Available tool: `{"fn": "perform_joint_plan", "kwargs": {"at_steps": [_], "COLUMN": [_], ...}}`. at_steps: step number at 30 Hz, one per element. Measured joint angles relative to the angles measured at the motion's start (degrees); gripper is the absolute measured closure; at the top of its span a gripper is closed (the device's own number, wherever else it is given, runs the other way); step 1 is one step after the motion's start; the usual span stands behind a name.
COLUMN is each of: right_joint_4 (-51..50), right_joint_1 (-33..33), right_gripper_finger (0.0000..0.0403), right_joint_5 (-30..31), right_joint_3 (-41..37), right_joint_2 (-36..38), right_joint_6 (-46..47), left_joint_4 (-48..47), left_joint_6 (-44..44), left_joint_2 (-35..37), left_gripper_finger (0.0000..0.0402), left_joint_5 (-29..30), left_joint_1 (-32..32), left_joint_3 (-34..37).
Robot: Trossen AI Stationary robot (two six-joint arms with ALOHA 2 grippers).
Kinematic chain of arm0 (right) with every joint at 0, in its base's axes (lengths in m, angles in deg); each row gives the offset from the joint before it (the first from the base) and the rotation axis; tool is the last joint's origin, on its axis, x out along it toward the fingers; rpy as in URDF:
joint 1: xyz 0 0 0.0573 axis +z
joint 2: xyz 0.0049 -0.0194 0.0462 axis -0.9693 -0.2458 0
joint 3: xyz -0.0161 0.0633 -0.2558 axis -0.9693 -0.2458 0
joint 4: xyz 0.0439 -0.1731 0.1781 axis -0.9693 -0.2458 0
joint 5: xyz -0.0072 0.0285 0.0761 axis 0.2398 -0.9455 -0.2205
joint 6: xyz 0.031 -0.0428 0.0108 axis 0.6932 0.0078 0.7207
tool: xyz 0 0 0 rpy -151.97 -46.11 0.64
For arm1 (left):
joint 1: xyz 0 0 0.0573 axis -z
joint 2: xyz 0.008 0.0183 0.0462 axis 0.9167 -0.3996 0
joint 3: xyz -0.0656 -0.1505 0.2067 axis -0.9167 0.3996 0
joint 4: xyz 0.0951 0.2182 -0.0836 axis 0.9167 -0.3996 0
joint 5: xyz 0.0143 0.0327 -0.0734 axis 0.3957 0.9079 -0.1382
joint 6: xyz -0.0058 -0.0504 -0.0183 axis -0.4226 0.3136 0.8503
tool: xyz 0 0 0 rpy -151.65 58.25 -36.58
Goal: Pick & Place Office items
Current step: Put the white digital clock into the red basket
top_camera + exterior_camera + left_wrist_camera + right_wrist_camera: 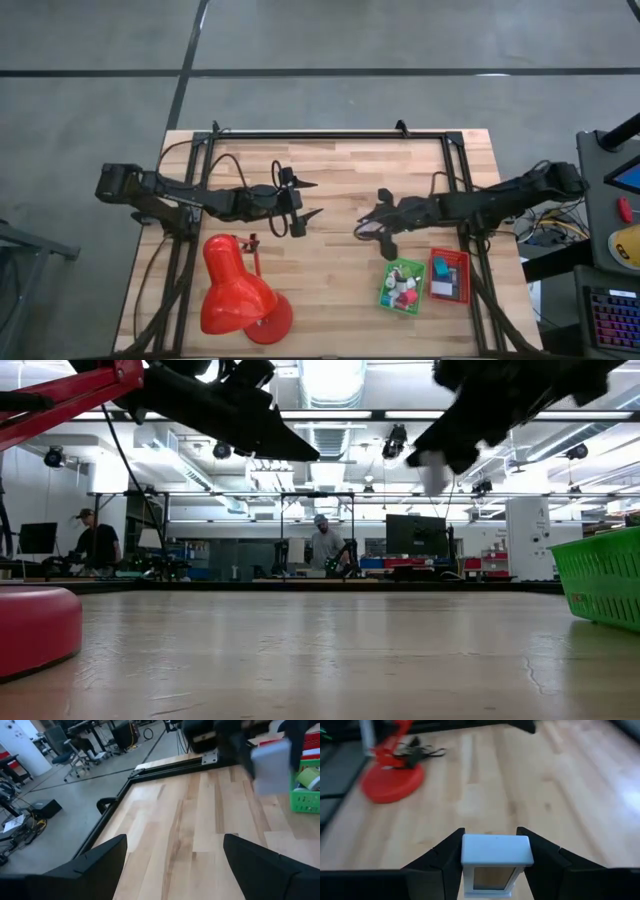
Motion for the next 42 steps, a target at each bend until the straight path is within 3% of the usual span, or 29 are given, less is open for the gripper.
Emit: {"fn": "perform_joint_plan", "kwargs": {"at_steps": [8,14,20,27,37,42], "right_joint_4": [-9.5,-15.1,-23.6,-25.9,-28.3,-35.4], "right_joint_1": [5.2,8.5,9.3,9.9,9.9,9.9], "right_gripper_finger": [0.024,0.0239,0.0236,0.0241,0.0239,0.0237], "right_joint_5": [-8.0,-8.2,-7.7,-8.1,-7.9,-7.8], "right_joint_3": [0.0,0.0,0.0,0.0,0.0,0.0], "right_joint_2": [11.8,17.0,18.8,18.1,18.2,18.3], "right_joint_6": [11.0,11.5,22.5,29.3,32.9,45.9], "left_joint_4": [0.0,0.0,0.0,0.0,0.0,0.0], "left_joint_6": [0.0,0.0,0.0,0.0,0.0,0.0], "left_joint_2": [0.0,0.0,0.0,0.0,0.0,0.0], "left_gripper_finger": [0.0065,0.0067,0.0065,0.0065,0.0065,0.0066], "left_joint_5": [0.0,0.0,0.0,0.0,0.0,0.1], "left_joint_1": [0.0,0.0,0.0,0.0,0.0,0.0], "left_joint_3": [0.0,0.0,0.0,0.0,0.0,0.0]}}
